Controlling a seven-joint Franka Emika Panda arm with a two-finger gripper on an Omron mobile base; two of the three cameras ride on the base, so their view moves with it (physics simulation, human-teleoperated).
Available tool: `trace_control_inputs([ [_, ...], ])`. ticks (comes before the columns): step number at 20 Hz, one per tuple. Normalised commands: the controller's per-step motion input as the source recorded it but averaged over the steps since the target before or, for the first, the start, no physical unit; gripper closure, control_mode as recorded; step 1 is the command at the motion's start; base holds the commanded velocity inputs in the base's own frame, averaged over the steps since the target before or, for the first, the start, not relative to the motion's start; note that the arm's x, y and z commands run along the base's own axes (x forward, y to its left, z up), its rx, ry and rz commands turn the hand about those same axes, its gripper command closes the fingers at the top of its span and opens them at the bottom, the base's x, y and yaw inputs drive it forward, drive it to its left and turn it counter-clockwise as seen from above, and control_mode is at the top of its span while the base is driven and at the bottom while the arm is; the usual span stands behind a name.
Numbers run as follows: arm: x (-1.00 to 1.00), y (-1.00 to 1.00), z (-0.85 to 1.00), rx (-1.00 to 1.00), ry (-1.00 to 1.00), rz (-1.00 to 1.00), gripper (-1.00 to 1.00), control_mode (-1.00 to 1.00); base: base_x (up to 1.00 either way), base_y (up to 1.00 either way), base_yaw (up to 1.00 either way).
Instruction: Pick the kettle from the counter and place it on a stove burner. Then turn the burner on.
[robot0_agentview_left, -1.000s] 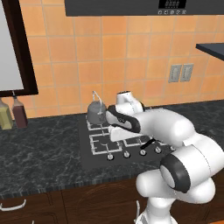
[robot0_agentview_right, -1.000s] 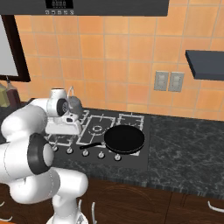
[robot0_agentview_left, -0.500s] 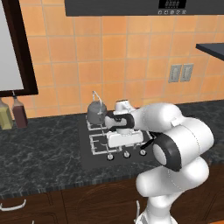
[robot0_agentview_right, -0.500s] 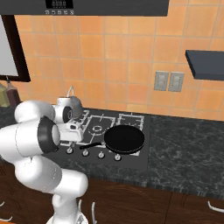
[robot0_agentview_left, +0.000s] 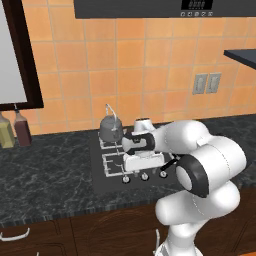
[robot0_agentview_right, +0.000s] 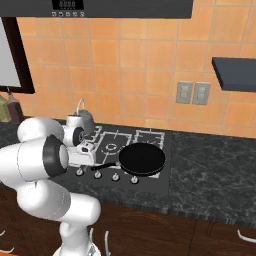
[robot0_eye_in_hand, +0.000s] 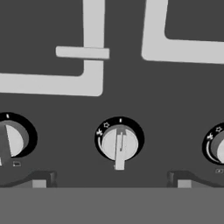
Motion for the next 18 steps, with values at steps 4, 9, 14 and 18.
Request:
trace_control_inputs([
  [4, 0.03, 0.00, -0.03, 0.00, -0.08, 0.00, -1.00, -1.00, 0.00, 0.00, 0.00],
  [9, 0.06, 0.00, -0.01, 0.00, -0.05, 0.00, -1.00, -1.00, 0.00, 0.00, 0.00],
  [14, 0.00, 0.00, -0.16, 0.00, -0.01, 0.00, -1.00, -1.00, 0.00, 0.00, 0.00],
  [18, 0.00, 0.00, -0.32, 0.00, 0.00, 0.00, -1.00, -1.00, 0.00, 0.00, 0.00],
])
